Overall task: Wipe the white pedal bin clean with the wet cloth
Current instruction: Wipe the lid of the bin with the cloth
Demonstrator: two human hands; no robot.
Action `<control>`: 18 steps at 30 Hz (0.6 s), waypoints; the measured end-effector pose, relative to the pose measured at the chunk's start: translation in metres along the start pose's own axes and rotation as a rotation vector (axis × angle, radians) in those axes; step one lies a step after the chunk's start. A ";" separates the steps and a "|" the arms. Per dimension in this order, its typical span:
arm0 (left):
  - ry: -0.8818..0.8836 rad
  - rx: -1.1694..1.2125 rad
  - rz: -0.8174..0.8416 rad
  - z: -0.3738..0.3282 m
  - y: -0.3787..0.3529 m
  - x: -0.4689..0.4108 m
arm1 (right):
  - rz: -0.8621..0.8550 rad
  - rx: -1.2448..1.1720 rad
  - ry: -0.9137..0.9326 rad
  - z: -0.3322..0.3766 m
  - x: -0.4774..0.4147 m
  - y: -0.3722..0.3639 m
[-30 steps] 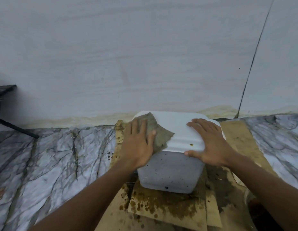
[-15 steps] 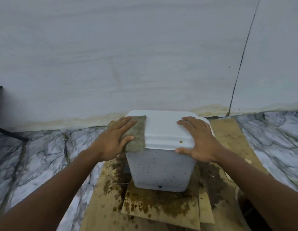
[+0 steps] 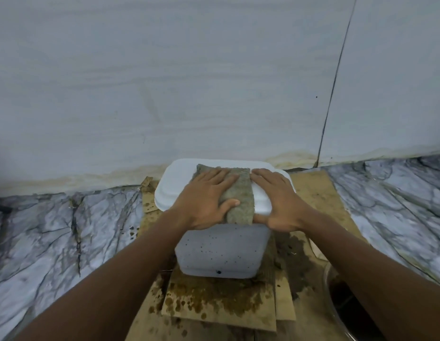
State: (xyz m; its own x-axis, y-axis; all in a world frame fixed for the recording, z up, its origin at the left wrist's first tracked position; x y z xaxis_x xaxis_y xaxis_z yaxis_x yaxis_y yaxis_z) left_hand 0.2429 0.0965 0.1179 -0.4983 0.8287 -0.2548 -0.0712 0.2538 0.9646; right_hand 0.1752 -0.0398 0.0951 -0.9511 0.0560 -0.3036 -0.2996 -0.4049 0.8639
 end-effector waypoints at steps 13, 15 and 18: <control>0.029 -0.064 0.009 -0.014 0.004 0.001 | -0.022 -0.112 -0.168 -0.026 0.020 0.021; 0.002 -0.095 0.019 -0.041 -0.005 -0.017 | -0.011 -0.126 -0.155 -0.025 0.019 0.019; -0.034 -0.104 0.021 -0.061 -0.013 -0.030 | 0.018 -0.156 -0.168 -0.028 0.022 0.023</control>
State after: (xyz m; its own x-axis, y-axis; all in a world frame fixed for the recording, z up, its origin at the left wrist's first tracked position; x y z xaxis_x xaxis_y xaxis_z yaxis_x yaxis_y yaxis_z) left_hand 0.2062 0.0376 0.1167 -0.4711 0.8503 -0.2346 -0.1511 0.1842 0.9712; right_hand 0.1492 -0.0731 0.0969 -0.9591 0.1934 -0.2064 -0.2799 -0.5425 0.7920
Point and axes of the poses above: each hand's wrist, its own x-axis away from the middle knuckle, its own y-axis out of the back of the hand, z = x × y, the point moved 9 cm from there along -x, towards the middle knuckle, and after that the axes turned 6 degrees about -z, right-handed, at the moved point
